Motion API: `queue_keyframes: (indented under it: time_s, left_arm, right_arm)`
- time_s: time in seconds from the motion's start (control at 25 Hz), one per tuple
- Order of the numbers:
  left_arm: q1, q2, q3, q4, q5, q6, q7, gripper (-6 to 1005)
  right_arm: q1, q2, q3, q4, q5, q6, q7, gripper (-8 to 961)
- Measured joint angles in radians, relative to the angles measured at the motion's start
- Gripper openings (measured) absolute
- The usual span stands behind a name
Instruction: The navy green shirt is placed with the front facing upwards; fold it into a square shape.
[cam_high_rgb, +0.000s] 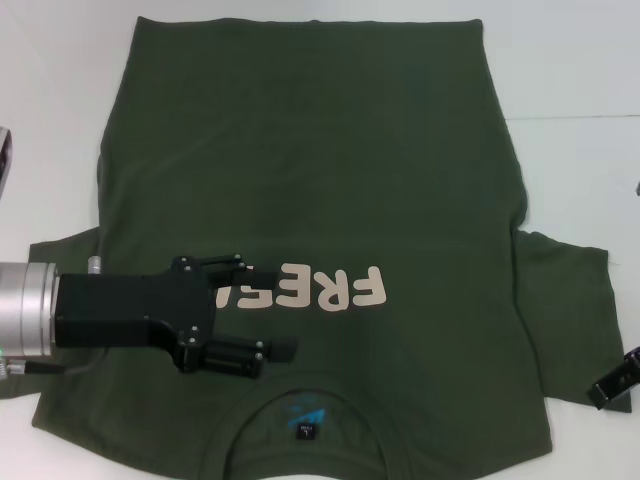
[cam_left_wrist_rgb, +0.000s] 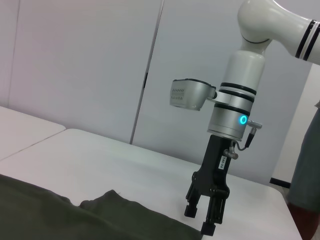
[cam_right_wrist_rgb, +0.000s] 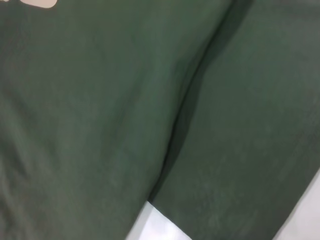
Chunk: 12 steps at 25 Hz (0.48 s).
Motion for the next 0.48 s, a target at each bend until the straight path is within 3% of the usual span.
queue_keyframes:
  time_s: [0.48]
  left_arm:
    - [0.000,0.002,-0.002,0.000,0.000,-0.001,0.006,934]
  right_arm:
    - [0.015,0.003,-0.004,0.038,0.000,0.021,0.002,912]
